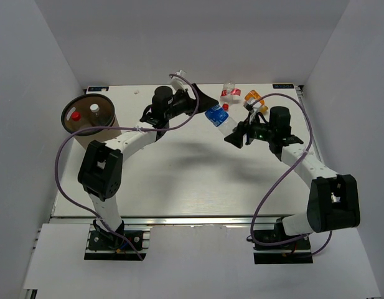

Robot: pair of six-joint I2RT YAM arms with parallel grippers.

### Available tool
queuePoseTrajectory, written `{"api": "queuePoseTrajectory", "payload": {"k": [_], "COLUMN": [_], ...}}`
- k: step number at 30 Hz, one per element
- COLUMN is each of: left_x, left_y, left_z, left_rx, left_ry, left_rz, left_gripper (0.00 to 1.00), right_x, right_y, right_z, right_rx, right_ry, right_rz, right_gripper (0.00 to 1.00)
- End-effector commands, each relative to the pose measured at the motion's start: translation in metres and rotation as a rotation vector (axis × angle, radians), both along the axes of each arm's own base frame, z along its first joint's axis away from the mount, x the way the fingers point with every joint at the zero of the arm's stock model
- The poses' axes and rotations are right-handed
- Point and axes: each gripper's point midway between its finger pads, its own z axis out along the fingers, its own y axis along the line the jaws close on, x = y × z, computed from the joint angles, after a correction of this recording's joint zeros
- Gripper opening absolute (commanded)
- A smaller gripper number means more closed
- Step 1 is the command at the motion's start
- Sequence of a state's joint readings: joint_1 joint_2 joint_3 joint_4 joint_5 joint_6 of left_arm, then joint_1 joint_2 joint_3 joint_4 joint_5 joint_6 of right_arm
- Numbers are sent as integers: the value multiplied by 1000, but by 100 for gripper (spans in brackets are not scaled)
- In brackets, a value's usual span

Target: Put the plastic bottles in the bin

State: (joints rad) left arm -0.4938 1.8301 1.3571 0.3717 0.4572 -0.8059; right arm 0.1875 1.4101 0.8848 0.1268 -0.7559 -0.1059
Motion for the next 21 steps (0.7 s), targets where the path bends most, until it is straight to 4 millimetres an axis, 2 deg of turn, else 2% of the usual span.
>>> {"api": "queuePoseTrajectory", "payload": {"k": [1,5,6,7,8,10,11,12,13,14,15,16,18,19,20,21], "left_x": [-5,-7,-7,-8,-9,-3,2,6,12,17,21,33,38,40,39,28], "left_y": [-10,-9,-8,-7,-5,0,5,10,22,31,43,70,103,137,154,173], "left_z": [14,11,16,14,17,19,24,27,23,29,47,54,66,80,87,112], "left_rx": [-42,-40,-47,-42,-40,-25,-1,14,57,69,64,70,99,141,173,195], "left_ry": [-33,-24,-38,-36,-44,-53,-62,-67,-49,-58,-86,-87,-100,-124,-141,-187], "left_rz": [-49,-39,-39,-36,-27,12,49,70,101,122,150,204,266,350,401,469], "left_gripper": [97,58,35,27,20,5,1,0,0,0,0,0,0,0,0,0], "right_x": [-7,-8,-3,-1,0,3,3,7,8,11,19,23,34,36,40,42], "right_y": [15,15,11,10,9,7,7,4,2,0,-8,-13,-26,-31,-38,-41], "right_z": [29,33,32,31,29,26,24,23,22,21,19,16,10,8,6,3], "right_rx": [62,85,75,71,64,54,52,45,40,32,15,1,-15,-19,-21,-16], "right_ry": [-100,-134,-136,-132,-121,-113,-100,-95,-89,-87,-81,-77,-54,-43,-37,-19], "right_rz": [59,43,6,-8,-21,-37,-44,-68,-85,-105,-171,-209,-307,-331,-366,-387], "right_gripper": [24,28,29,32,45,66,89,89,89,89,89,89,89,89,89,89]}}
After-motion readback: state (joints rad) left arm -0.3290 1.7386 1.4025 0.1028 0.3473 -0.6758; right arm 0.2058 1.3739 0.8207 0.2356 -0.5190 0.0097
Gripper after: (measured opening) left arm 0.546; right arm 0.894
